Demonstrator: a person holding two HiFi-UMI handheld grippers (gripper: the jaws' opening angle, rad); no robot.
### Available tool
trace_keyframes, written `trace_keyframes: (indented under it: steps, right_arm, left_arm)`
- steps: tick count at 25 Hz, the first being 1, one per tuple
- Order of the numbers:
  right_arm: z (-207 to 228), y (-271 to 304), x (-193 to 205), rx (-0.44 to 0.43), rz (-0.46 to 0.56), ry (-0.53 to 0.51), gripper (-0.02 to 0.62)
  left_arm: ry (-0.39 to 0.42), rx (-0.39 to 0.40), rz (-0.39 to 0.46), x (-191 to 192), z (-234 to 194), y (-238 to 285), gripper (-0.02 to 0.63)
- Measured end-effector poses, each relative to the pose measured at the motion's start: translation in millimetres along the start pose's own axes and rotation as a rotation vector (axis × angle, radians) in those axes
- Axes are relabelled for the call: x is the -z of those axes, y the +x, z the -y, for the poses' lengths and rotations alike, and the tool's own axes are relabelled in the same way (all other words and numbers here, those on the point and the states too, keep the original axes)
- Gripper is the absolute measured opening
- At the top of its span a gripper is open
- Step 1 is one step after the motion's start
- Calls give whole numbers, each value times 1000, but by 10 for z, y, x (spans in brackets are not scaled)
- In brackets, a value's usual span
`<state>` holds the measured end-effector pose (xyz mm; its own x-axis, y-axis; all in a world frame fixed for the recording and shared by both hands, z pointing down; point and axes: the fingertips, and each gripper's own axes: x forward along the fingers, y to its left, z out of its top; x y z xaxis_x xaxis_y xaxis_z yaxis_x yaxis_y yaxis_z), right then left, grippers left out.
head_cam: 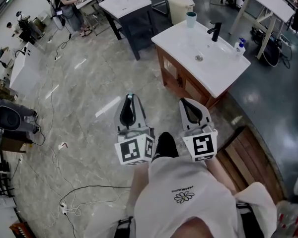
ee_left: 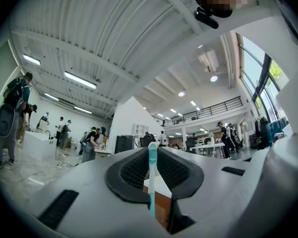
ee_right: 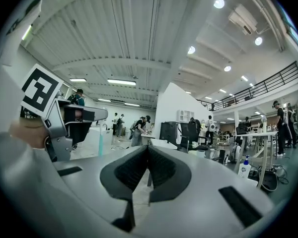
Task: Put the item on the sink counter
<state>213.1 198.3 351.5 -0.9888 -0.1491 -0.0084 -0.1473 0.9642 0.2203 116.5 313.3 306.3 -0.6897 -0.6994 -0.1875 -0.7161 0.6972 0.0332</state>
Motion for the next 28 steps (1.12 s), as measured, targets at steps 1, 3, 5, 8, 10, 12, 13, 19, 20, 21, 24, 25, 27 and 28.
trace_keyframes:
  steps: [1, 3, 5, 8, 10, 12, 13, 19, 20, 21, 24, 25, 27, 28]
  right_arm:
    - [34, 47, 4, 7, 3, 0, 12]
    - [110, 163, 34, 20, 4, -6, 12]
    - [201, 303, 121, 32, -17, -1, 12]
    - [327, 547, 198, 45, -30, -16, 12]
    - [356, 727, 223, 48, -36, -16, 12]
    - [394, 959, 263, 49, -47, -22, 12]
    - [418, 1089, 282, 52, -51, -12, 12]
    - [660, 1975, 323, 81, -58, -8, 12]
    - [727, 2134, 332, 92, -66, -10, 12]
    - [801, 2293, 344, 106, -76, -4, 12]
    - [1035, 2776, 335, 144, -84, 1, 12]
    - [1119, 2934, 303, 156, -75, -12, 12]
    - [1301, 3209, 230, 184, -55, -24, 12]
    - [1388, 3326, 201, 198, -49, -18, 12]
  left_arm:
    - [-6, 3, 2, 20, -20, 57, 60]
    - [-17, 12, 13, 75, -57, 216, 60]
    - [-29, 21, 24, 145, -78, 407, 60]
    - [-35, 33, 32, 192, -131, 687, 60]
    - [-35, 45, 30, 218, -203, 876, 60]
    - [-36, 59, 16, 288, -287, 1117, 60]
    - [-39, 65, 9, 328, -334, 1250, 60]
    - [-38, 120, -10, 450, -611, 2180, 60]
    - [-39, 130, -7, 445, -662, 2352, 60]
    - [-38, 141, -3, 446, -718, 2523, 60]
    - [-38, 158, 9, 492, -947, 3036, 60]
    - [-43, 160, 12, 501, -1025, 3217, 60]
    - [-45, 170, 18, 500, -1136, 3570, 60]
    - [-43, 177, 23, 489, -1174, 3728, 60]
